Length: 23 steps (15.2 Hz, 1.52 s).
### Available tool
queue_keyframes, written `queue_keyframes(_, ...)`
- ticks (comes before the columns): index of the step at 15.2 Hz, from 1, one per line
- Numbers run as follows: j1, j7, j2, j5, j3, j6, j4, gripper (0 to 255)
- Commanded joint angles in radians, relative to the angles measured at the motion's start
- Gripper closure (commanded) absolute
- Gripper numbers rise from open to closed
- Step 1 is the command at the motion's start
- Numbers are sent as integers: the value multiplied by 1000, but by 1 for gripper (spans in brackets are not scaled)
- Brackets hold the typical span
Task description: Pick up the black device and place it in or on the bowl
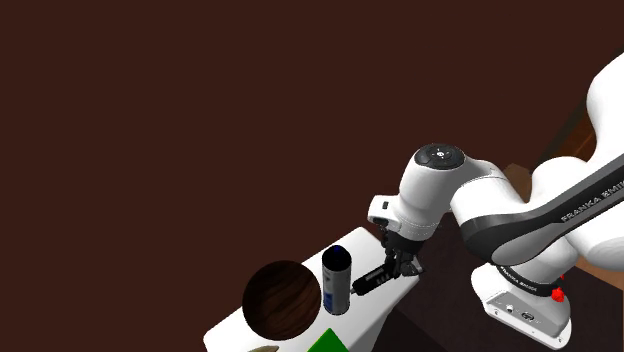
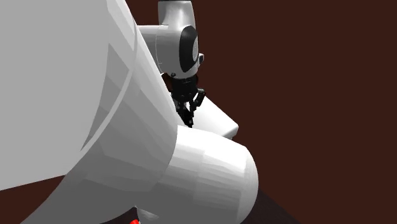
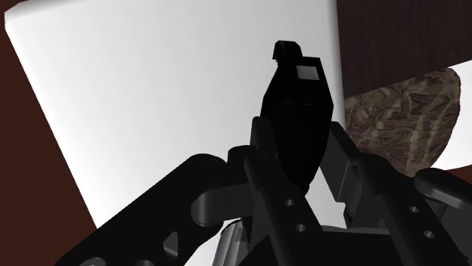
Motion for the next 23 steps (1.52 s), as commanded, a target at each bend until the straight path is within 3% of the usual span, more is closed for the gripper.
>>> queue_keyframes(1, 0, 0, 0, 0, 0, 0, 0, 255)
queue_keyframes(4, 0, 0, 0, 0, 0, 0, 0, 255)
queue_keyframes(23, 21, -27, -264, 3, -52, -377, 114, 255)
